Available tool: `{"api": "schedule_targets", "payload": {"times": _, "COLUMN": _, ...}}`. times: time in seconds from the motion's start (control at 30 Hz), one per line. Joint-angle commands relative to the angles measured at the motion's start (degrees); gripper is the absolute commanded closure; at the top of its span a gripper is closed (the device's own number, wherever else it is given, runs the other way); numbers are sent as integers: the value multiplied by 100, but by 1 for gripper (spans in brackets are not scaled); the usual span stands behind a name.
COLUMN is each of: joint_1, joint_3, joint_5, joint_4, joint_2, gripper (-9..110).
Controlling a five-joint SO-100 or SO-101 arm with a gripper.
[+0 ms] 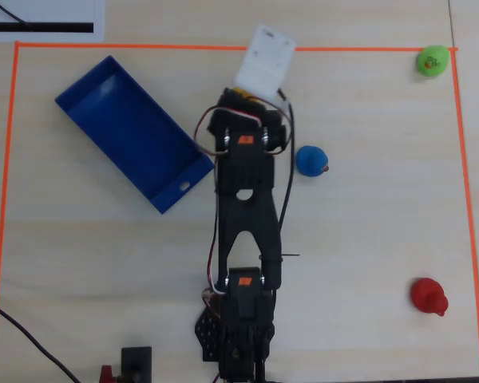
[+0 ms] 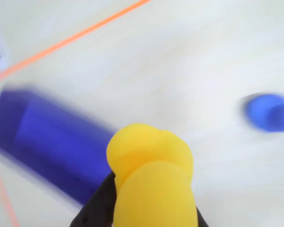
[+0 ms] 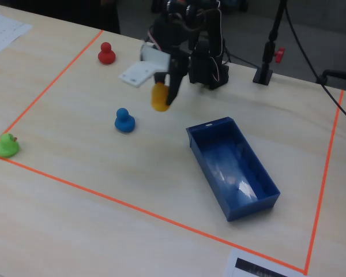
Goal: Grasp yellow duck and put it into box.
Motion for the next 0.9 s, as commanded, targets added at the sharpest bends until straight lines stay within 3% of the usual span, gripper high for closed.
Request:
{"api": "schedule_targets", "payload": {"times": 0.0, "joint_1": -1318, "joint_3": 360, "joint_5": 158, "joint_4": 334, "joint_2": 870, "gripper": 101}}
{"api": "schedule_targets", "payload": {"times": 0.17, "joint_1": -2716, "joint_3": 554, "joint_5": 729, "joint_4": 1028, "joint_2": 677, "gripper": 101}}
{"api": "schedule_targets", "payload": {"times": 0.33, "joint_1": -3393, "joint_3": 562, "joint_5": 1310, "joint_4": 1213, "joint_2": -176, "gripper": 101}}
{"api": "schedule_targets", "payload": {"times": 0.67, "joint_1": -2918, "joint_3": -1995, "joint_5": 1072, "joint_4": 1151, "joint_2": -2013, "gripper": 101}}
{"api": "schedule_targets", "payload": {"times": 0.87, "joint_1": -2522, "joint_3": -2584, "joint_5": 765, "joint_4": 721, "joint_2": -2786, "gripper": 101}}
